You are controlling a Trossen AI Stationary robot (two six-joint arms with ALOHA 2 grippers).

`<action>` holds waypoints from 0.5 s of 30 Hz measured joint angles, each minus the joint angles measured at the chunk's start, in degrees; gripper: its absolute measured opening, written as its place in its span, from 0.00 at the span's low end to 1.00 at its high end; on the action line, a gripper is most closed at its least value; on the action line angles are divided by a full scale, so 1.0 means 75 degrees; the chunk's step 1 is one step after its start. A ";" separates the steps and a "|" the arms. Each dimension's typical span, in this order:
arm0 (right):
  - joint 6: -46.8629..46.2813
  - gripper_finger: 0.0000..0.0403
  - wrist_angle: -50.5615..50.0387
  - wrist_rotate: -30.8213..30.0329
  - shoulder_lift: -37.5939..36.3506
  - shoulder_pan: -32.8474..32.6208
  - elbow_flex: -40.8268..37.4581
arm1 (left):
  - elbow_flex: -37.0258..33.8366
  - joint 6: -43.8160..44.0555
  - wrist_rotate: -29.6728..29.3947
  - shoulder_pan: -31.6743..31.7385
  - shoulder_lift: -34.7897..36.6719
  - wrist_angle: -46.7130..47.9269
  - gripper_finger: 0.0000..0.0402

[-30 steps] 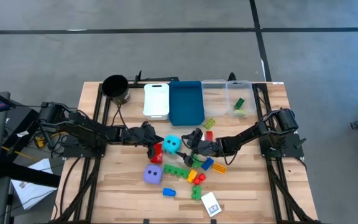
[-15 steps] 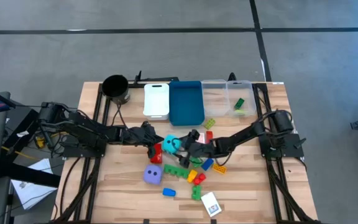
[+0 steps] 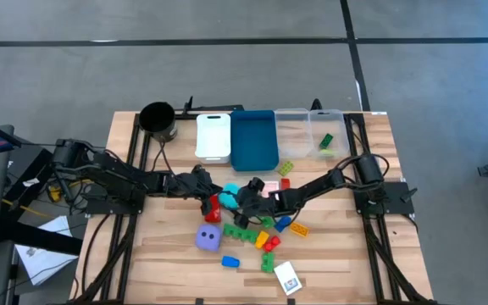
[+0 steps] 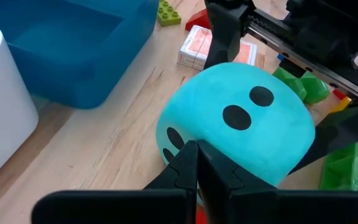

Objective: Pick & Place Toys
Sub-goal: Put the large blue dice into the blue bin

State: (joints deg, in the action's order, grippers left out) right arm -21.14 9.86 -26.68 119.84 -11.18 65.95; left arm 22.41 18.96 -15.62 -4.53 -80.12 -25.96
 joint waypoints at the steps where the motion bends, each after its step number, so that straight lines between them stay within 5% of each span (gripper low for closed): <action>1: 0.0026 0.96 -0.0004 0.0002 -0.0051 0.0002 -0.0001 | 0.0000 -0.0003 0.0003 -0.0001 0.0003 0.0005 0.00; 6: 0.0043 0.86 -0.0029 -0.0108 -0.0090 -0.0006 -0.0003 | 0.0000 -0.0015 0.0013 0.0000 0.0003 0.0015 0.00; 15: 0.0247 0.86 -0.0762 -0.0328 -0.0588 -0.0009 -0.0042 | -0.0002 -0.0331 0.0076 0.0138 0.0215 0.0191 0.00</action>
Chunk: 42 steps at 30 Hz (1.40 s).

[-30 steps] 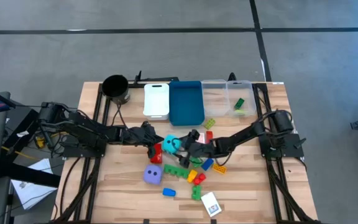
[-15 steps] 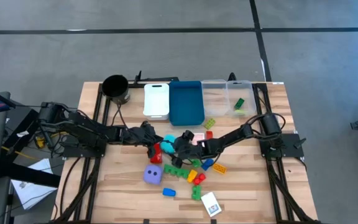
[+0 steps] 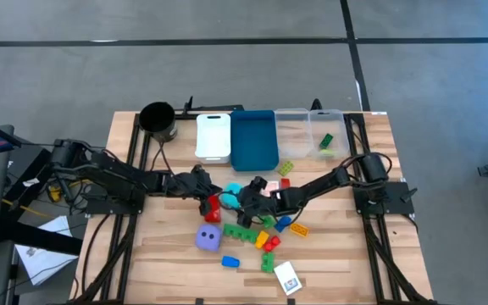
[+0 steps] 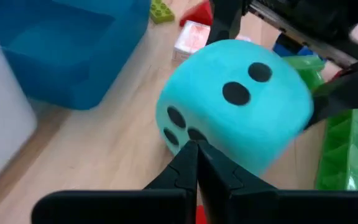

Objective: Pick & Place Toys
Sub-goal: Put the large blue dice into the blue bin

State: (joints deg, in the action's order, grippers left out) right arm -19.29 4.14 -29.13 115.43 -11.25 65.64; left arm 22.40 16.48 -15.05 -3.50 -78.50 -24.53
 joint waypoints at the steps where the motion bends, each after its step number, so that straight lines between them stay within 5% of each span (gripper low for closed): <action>1: 0.0000 0.86 -0.0191 -0.0195 -0.0113 -0.0015 -0.0014 | 0.0008 -0.0014 -0.0004 0.0071 0.0069 0.0023 0.00; 13: 0.0368 0.86 -0.1083 -0.2640 -0.1900 0.0295 0.0024 | 0.0007 -0.1412 -0.1039 0.0897 0.3391 0.1227 0.00; 21: 0.0504 0.86 -0.1305 -0.2824 -0.2356 0.1896 0.0021 | 0.0002 -0.1561 -0.1075 0.0969 0.4932 0.1242 0.00; 25: 0.0571 0.96 -0.1064 -0.2619 -0.2206 0.2643 0.0021 | 0.0002 -0.1564 -0.1075 0.0963 0.5011 0.1288 0.00; 29: 0.0572 0.91 -0.0997 -0.1774 -0.2042 0.3034 0.0032 | 0.0000 -0.1564 -0.1075 0.0963 0.4803 0.1306 0.00; 42: 0.1536 0.95 0.0125 -0.1514 -0.1992 0.2775 0.0018 | 0.0002 -0.1564 -0.1075 0.1307 0.4099 0.1132 0.00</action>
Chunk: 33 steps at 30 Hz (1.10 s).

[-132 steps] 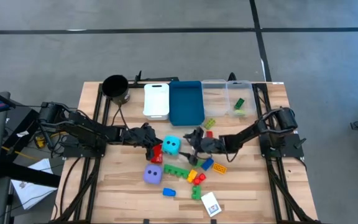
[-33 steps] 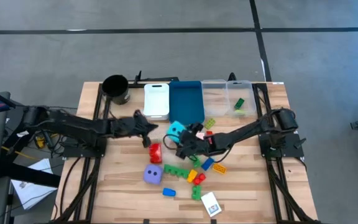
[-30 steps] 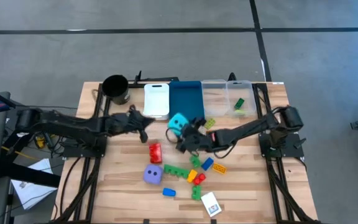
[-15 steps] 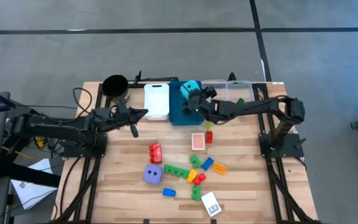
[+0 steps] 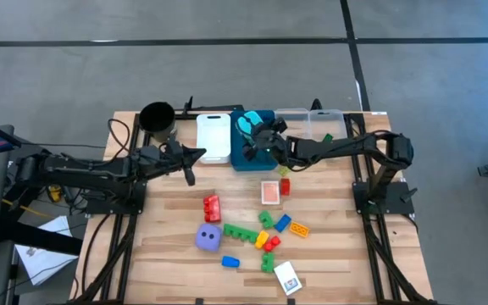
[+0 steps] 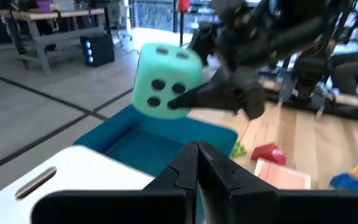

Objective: Pick & Place Toys
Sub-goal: Put the large blue dice into the blue bin

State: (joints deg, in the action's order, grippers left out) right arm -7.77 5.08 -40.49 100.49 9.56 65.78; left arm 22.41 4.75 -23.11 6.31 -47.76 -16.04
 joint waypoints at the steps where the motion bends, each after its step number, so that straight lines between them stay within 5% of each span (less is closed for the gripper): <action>1: 0.0065 0.95 0.0021 -0.0002 0.0000 -0.0037 0.0001 | 0.0000 -0.0002 0.0000 0.0000 -0.0020 0.0099 0.00; 33: -0.0106 0.99 0.0130 0.0000 0.0003 -0.0111 0.0000 | -0.0003 0.0024 0.0003 -0.0003 -0.0092 0.0018 0.00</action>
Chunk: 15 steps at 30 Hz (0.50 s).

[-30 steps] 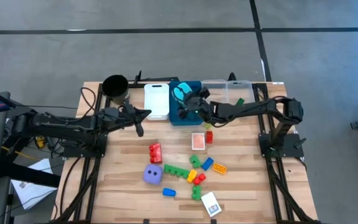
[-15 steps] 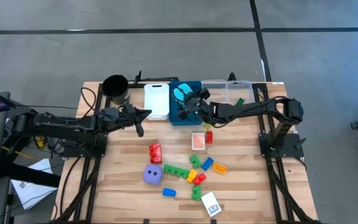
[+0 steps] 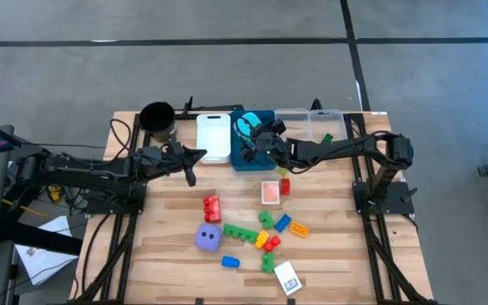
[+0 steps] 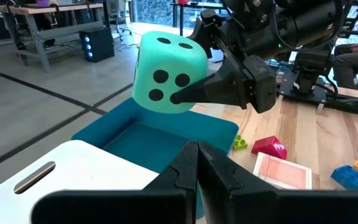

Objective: Pick & Place Toys
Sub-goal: Put the large blue dice into the blue bin

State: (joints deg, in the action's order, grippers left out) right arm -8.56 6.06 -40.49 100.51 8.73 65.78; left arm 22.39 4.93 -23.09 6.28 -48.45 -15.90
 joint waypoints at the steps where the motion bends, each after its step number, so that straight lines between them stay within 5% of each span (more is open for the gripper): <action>1: 0.0000 0.99 -0.0002 0.0000 0.0000 0.0000 0.0000 | 0.0000 0.0000 -0.0003 0.0003 0.0000 0.0000 0.00; 15: 0.0003 0.99 0.0010 -0.0003 0.0000 -0.0064 0.0003 | 0.0003 0.0000 -0.0003 0.0000 0.0000 0.0000 0.00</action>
State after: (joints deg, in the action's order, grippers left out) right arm -8.54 6.13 -40.51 100.51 8.25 65.80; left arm 22.41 4.93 -23.11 6.28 -48.45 -15.90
